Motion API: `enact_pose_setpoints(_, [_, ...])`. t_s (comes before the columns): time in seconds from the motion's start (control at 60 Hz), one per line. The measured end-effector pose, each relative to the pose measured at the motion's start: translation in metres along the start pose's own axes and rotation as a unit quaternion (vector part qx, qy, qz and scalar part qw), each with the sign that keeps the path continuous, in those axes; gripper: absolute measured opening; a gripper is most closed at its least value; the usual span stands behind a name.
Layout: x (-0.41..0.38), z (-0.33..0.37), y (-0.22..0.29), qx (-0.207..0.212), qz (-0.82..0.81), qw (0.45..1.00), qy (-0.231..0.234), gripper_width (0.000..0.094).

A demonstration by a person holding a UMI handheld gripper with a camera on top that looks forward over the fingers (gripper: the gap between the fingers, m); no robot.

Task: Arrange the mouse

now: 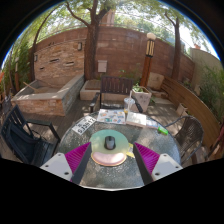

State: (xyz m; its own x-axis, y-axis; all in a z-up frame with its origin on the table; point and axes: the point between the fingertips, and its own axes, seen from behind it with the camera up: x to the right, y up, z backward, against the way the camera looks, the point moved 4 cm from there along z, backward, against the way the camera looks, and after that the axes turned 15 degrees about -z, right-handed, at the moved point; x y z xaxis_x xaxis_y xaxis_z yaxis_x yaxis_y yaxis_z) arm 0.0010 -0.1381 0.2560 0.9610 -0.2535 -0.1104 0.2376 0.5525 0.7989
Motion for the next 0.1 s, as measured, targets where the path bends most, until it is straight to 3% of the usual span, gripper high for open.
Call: enact_pose_setpoints(0.1, [0.0003, 0.0024, -0.0027, 0.000, -0.002, 1.000, -0.001, 0.0850])
